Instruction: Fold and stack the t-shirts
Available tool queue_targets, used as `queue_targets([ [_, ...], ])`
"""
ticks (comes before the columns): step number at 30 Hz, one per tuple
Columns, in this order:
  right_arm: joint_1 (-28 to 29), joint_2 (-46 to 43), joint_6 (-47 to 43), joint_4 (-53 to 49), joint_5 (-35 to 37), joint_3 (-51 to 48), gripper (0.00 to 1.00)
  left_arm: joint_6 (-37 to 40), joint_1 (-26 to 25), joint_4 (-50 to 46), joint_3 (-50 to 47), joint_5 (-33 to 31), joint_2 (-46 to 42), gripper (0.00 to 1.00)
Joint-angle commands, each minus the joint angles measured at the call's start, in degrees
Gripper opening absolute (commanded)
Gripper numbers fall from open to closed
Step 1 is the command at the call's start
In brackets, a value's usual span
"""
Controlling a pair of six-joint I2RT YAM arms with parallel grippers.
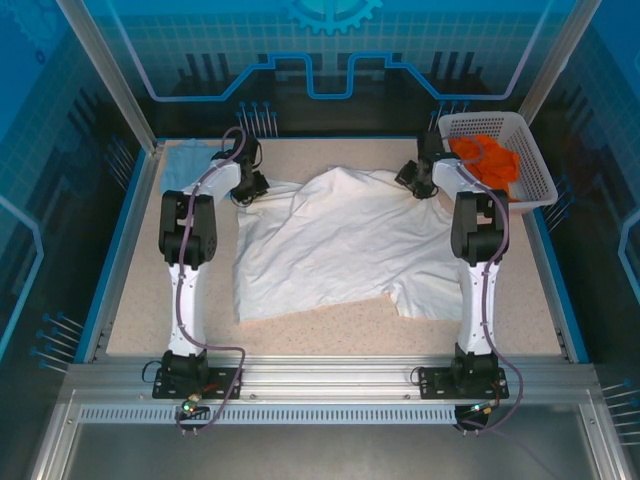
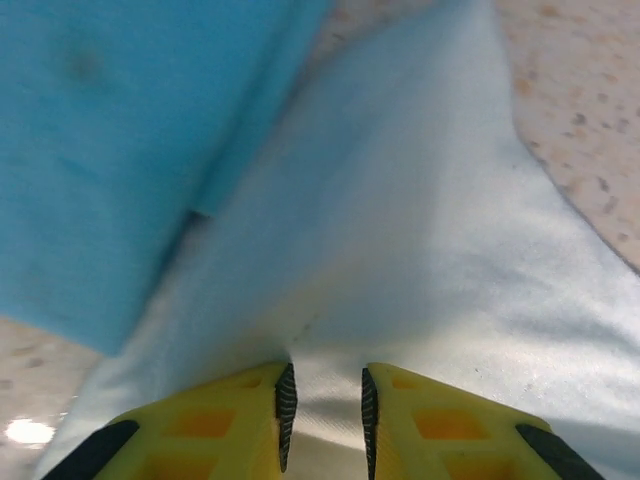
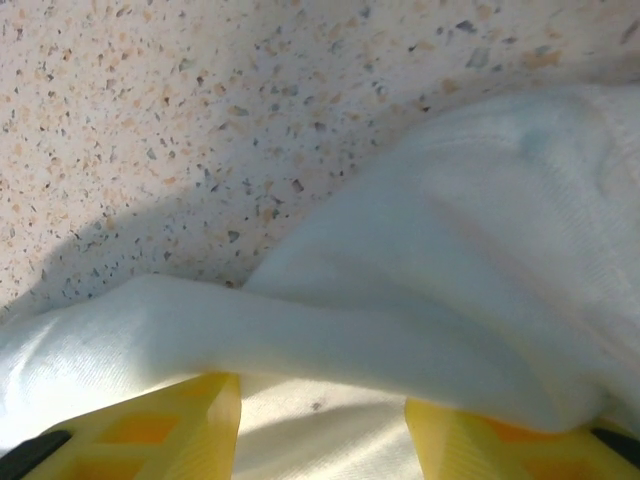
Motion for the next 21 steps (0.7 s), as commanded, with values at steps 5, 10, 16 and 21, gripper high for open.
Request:
queue_targets([
  [5, -2.0, -0.2, 0.8, -4.9, -0.1, -1.9, 0.59, 0.1, 1.3, -5.9, 3.9, -7.7, 0.6, 0.29],
  [10, -2.0, -3.8, 0.1, -4.1, -0.7, -2.9, 0.64, 0.0, 1.3, -7.1, 9.4, -6.9, 1.8, 0.31],
  [16, -0.9, -11.2, -1.8, -1.5, -3.3, -5.2, 0.72, 1.6, 0.4, -6.5, 14.8, 0.6, -0.4, 0.38],
  [21, 0.7, -20.8, -4.0, -1.7, -5.4, -8.5, 0.76, 1.2, -2.2, -3.3, 6.0, 3.6, -13.4, 0.54],
])
